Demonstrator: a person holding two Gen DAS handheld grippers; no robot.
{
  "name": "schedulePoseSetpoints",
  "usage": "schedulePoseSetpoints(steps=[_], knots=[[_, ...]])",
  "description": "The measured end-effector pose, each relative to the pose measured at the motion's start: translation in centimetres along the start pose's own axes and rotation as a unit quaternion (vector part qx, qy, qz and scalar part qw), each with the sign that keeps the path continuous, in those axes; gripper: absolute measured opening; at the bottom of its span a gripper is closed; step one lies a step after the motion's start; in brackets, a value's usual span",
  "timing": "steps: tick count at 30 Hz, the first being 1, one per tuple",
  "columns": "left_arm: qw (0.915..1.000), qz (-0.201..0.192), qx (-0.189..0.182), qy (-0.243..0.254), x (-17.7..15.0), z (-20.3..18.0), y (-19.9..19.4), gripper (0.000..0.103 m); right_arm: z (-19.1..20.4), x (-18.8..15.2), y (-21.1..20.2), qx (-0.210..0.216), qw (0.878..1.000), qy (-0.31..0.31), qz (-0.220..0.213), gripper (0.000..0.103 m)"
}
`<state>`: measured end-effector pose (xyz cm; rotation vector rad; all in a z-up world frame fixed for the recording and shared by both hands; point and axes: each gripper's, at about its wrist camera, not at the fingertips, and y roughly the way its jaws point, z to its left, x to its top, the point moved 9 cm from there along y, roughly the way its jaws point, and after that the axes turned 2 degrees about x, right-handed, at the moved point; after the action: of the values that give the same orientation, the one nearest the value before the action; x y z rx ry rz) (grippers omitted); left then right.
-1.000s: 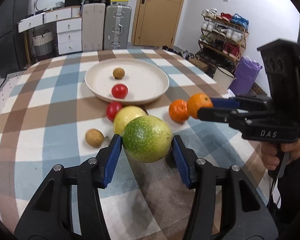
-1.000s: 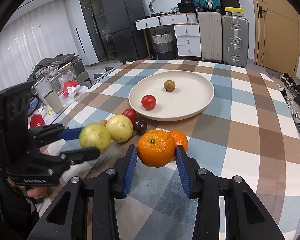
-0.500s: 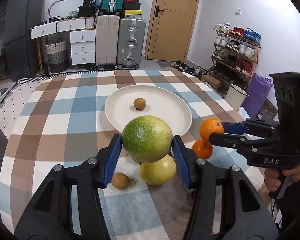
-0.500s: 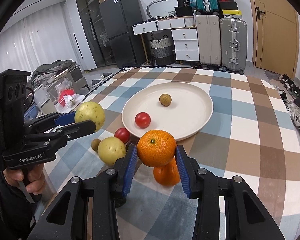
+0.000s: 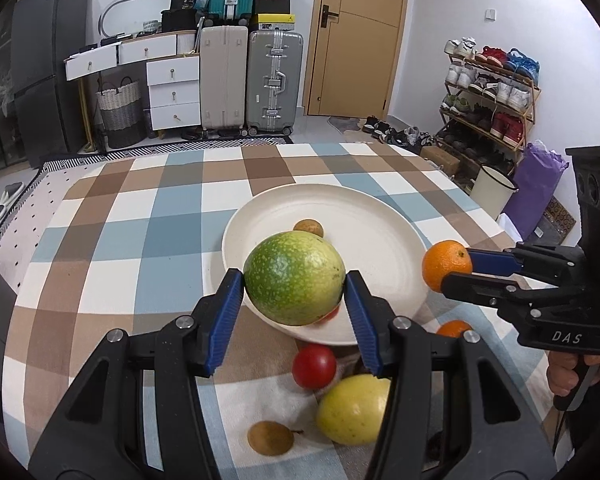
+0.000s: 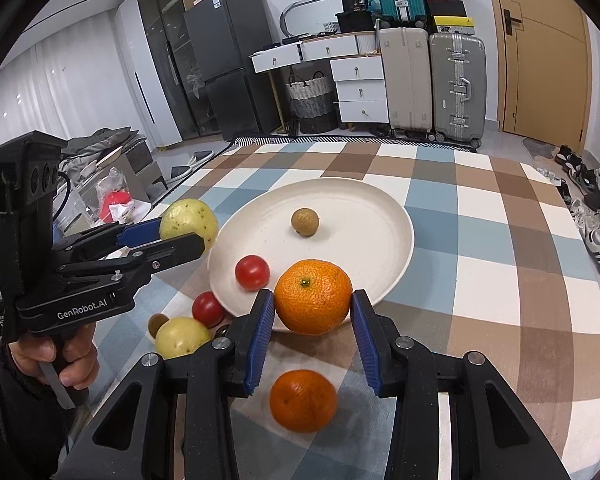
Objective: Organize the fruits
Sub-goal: 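Carry both fruits over the white plate and open both grippers to release them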
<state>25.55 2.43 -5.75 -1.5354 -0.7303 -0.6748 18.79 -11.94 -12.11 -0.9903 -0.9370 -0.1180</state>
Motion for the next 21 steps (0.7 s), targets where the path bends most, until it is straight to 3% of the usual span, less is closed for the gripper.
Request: schedulePoseSetpoints(steps=[21], knots=[[0.9993, 0.037, 0.005, -0.007, -0.2, 0.9, 5.3, 0.05, -1.1, 0.2, 3.5, -0.01, 1.0, -0.008, 0.008, 0.04]])
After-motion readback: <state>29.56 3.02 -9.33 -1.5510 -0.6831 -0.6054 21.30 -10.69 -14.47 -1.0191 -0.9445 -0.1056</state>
